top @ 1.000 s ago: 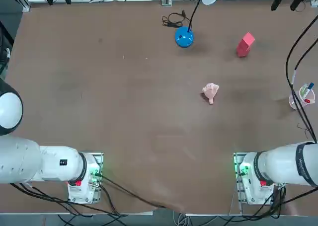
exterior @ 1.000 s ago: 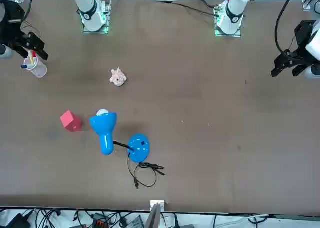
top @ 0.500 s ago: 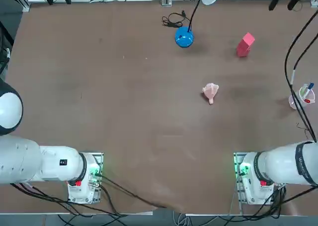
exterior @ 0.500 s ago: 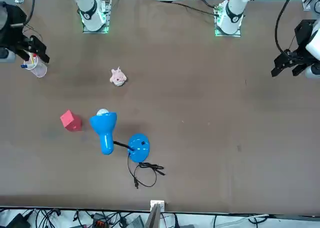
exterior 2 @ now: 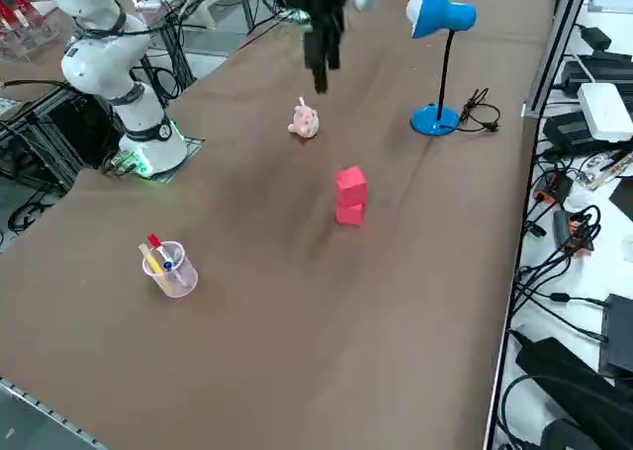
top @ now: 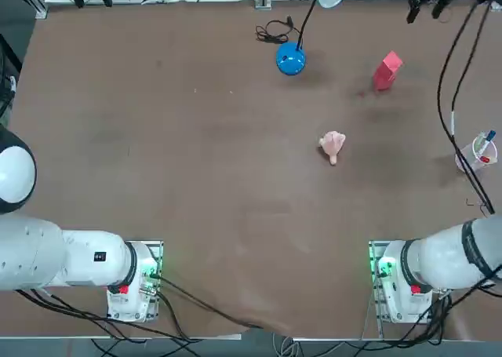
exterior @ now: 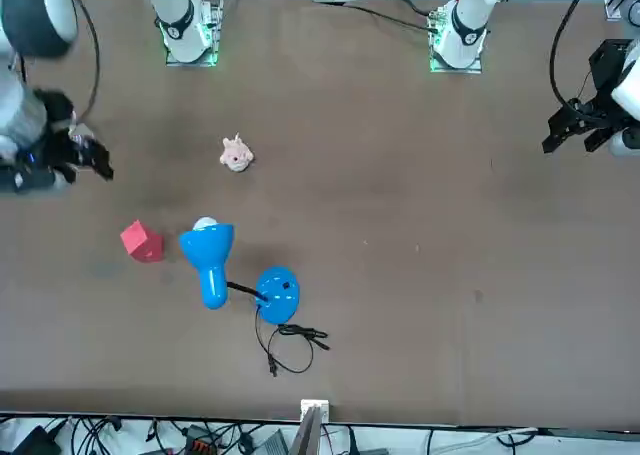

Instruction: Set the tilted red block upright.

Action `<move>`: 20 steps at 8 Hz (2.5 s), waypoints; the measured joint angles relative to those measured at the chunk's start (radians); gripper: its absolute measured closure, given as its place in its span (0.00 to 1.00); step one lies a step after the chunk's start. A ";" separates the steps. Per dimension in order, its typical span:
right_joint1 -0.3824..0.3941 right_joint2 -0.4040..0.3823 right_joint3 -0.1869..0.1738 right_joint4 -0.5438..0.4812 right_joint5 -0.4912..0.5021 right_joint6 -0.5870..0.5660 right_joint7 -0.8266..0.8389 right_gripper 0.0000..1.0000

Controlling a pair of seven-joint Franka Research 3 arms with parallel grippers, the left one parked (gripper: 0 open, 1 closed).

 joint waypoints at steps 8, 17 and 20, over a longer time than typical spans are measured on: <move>-0.041 0.253 0.001 -0.006 0.036 0.192 -0.649 0.00; -0.043 0.316 0.002 -0.017 0.039 0.236 -0.699 0.00; -0.042 0.320 0.002 -0.020 0.039 0.239 -0.638 0.01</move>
